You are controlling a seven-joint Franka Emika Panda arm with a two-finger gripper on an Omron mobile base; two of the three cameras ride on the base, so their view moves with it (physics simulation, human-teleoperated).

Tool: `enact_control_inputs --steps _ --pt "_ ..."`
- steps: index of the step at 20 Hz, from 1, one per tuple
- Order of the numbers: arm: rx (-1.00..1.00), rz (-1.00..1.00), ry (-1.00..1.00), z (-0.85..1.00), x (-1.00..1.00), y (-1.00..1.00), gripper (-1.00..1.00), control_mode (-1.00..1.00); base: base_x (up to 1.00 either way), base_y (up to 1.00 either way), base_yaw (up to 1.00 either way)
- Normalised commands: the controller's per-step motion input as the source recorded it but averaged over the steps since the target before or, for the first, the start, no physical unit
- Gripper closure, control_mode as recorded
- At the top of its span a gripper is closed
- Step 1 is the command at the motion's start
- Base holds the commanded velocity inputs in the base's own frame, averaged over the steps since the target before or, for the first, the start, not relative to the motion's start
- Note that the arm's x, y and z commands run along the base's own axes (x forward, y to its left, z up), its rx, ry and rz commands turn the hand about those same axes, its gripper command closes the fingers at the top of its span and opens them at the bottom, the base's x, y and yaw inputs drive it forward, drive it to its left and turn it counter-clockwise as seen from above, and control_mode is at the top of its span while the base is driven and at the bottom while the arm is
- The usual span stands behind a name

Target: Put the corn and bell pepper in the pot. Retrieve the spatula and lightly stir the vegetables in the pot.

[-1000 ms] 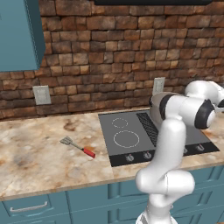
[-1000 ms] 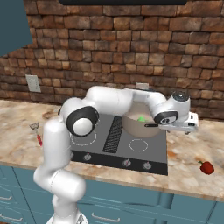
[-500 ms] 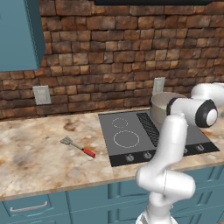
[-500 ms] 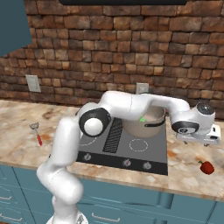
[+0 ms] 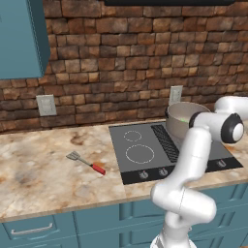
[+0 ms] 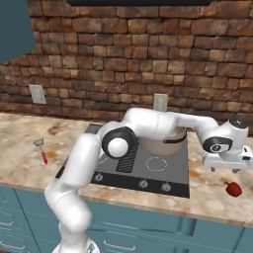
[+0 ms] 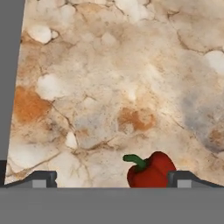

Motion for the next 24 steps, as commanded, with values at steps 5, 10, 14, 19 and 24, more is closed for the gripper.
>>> enact_control_inputs --steps 5,10,14,19,24 --pt "0.03 0.01 -0.01 -0.31 -0.01 -0.25 -1.0 -1.0 0.0 0.0 0.0" --pt "0.03 0.02 -0.03 -0.4 0.0 -0.49 -1.0 -1.0 0.0 0.0 0.0" --pt "0.01 0.07 -0.01 -0.16 -0.03 -0.32 -1.0 -1.0 0.0 0.0 0.0" --pt "0.01 0.1 0.0 0.0 -0.48 -0.11 -1.0 -1.0 0.0 0.0 0.0" --pt "0.02 0.16 0.07 0.07 -0.35 0.05 -1.0 -1.0 0.0 0.0 0.0"
